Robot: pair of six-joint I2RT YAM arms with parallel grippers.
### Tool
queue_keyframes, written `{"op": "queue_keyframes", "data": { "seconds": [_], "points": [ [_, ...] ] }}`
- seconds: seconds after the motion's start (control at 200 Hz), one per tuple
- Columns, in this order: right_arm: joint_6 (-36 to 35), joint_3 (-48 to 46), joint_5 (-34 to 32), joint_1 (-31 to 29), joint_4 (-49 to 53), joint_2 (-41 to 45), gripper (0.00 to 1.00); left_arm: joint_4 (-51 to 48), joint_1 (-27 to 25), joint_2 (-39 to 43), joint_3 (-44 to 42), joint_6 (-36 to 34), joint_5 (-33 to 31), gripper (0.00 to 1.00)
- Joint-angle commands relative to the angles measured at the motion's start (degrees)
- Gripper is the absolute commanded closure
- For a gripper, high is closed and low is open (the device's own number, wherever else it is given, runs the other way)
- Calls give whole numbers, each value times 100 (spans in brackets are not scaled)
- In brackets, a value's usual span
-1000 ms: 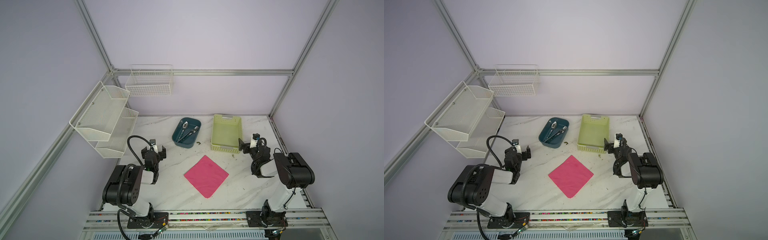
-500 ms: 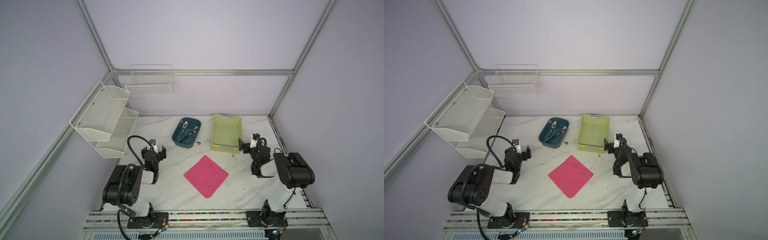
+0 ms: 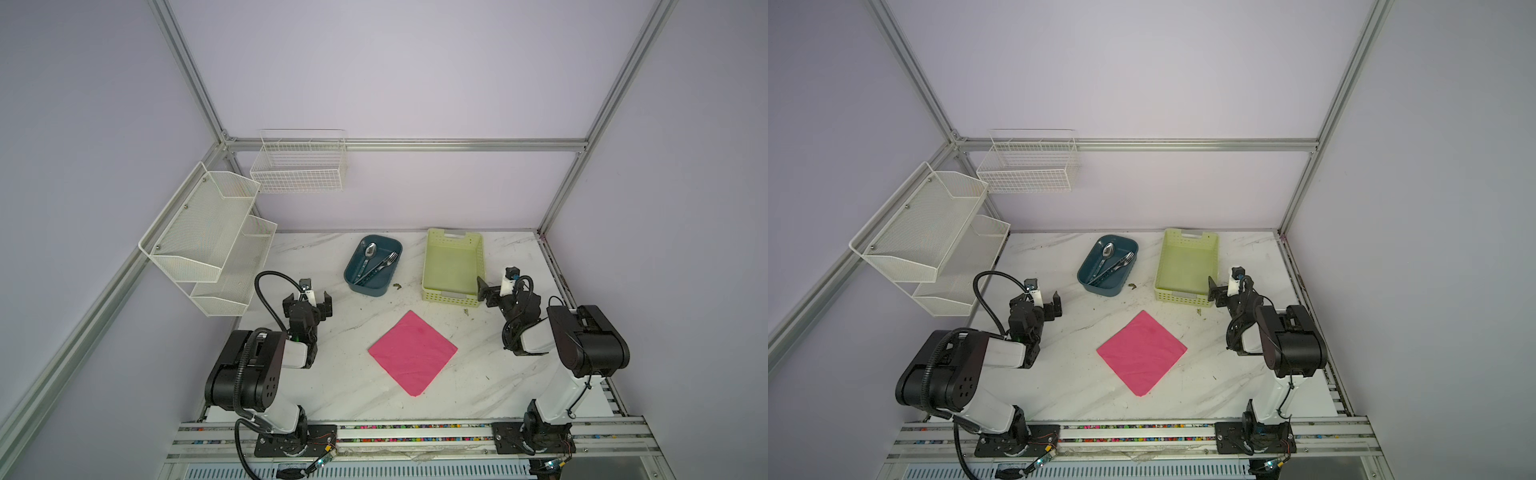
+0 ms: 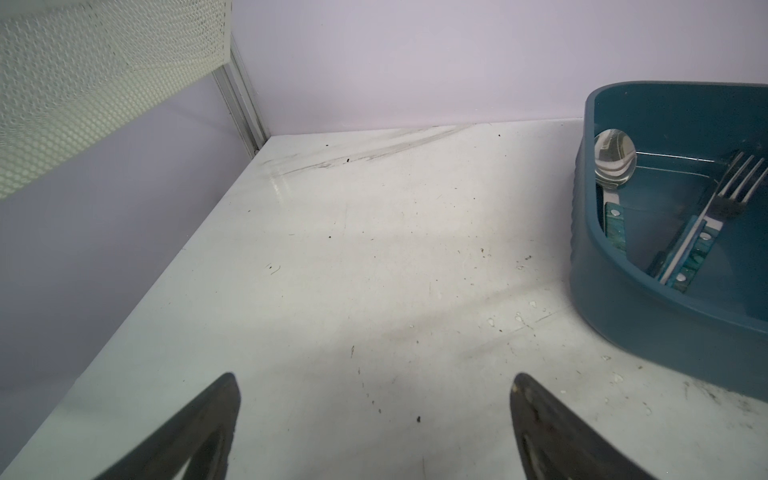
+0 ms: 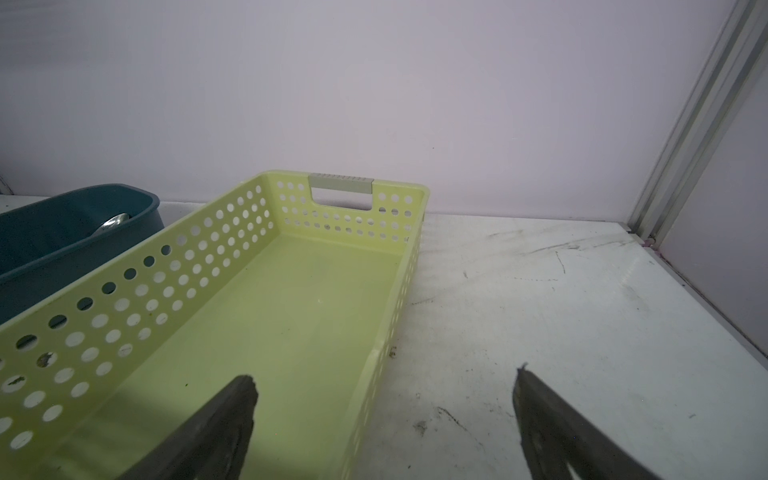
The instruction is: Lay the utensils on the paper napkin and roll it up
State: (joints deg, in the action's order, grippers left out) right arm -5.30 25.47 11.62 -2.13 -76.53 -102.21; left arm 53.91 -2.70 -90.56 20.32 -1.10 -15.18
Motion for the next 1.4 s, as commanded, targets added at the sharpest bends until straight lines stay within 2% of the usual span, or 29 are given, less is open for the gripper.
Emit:
{"op": "queue_keyframes", "data": {
  "seconds": [0.0, 0.735, 0.78, 0.97, 1.1, 1.175, 1.27, 1.395],
  "points": [
    [-146, -71, 42, 26, -296, 44, 3, 206, 29, 38, 64, 57, 27, 0],
    [-118, -65, -8, 26, -295, 41, 3, 208, 33, 47, 55, 56, 20, 0],
    [-72, -64, -261, 28, -278, 80, 3, 253, 30, 59, 33, 58, 8, 0],
    [-8, -45, -370, 22, 198, 590, 3, 176, 17, 314, -22, -39, 130, 0],
    [6, 150, -454, 20, 1274, 1286, 3, -1081, -44, 897, 391, -119, 74, 0],
    [20, 318, -531, 20, 1909, 1674, 3, -1769, -55, 1350, 629, -182, 277, 0],
    [143, 649, -588, 20, 2923, 2126, 6, -2629, -64, 1693, 1021, 113, 452, 0],
    [542, 1117, -396, 11, 4099, 2596, 11, -4066, -103, 1838, 1736, 433, 1021, 0]
  ]
}}
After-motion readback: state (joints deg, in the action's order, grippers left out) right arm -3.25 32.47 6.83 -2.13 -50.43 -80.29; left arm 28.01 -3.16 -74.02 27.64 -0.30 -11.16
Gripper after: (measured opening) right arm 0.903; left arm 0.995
